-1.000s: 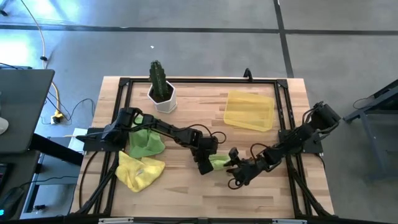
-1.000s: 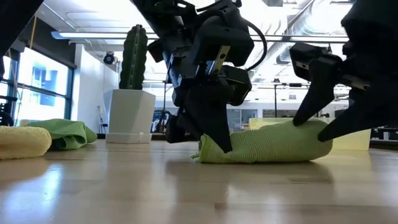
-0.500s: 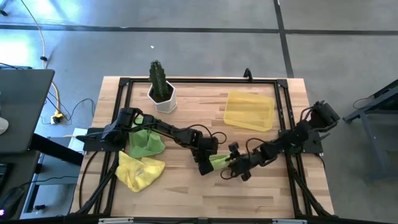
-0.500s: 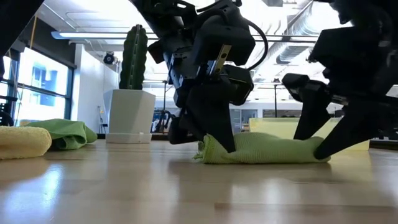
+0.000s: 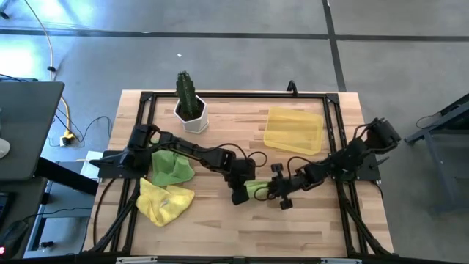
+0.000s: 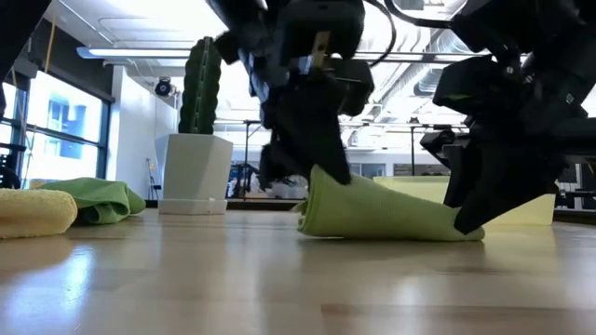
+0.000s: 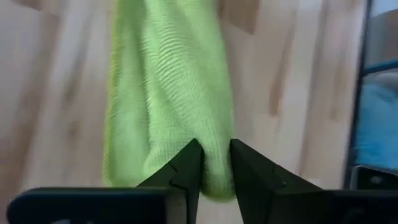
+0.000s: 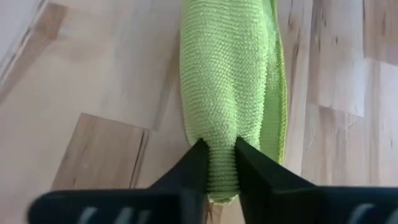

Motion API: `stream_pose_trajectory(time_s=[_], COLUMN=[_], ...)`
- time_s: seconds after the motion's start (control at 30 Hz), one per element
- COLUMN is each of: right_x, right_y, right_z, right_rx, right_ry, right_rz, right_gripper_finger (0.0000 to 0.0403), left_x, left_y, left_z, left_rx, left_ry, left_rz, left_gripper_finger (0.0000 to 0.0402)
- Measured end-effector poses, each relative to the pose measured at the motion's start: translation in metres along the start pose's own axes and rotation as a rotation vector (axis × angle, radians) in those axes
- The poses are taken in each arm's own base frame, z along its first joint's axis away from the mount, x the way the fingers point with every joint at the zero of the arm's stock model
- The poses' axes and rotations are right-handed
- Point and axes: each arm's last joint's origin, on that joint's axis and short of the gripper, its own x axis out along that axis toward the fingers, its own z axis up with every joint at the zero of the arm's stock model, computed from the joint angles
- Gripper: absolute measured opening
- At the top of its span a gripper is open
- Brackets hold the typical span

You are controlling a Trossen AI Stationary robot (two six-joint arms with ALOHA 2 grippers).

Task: Roll microfiber towels into tight, uniform cylinder then place into a basket
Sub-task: Roll the light green microfiber cloth

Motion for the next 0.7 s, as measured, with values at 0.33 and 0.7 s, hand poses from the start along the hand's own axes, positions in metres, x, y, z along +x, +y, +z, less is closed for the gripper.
stream_pose_trajectory(time_s=[0.33, 0.7], right_x=[0.002, 0.006], right_y=[-0.006, -0.039], right_z=[0.000, 0.000], right_rx=[0.127, 0.476], right_ry=[0.016, 0.062], right_rz=[0.162, 0.343], right_gripper_finger=[0.0006, 0.0004], left_x=[-0.014, 0.003], left_y=[-0.040, -0.102], left_z=[-0.023, -0.057], left_rx=[0.346, 0.754], left_ry=[-0.057, -0.236], left_rz=[0.287, 0.539], left_gripper_finger=[0.0079, 0.0079])
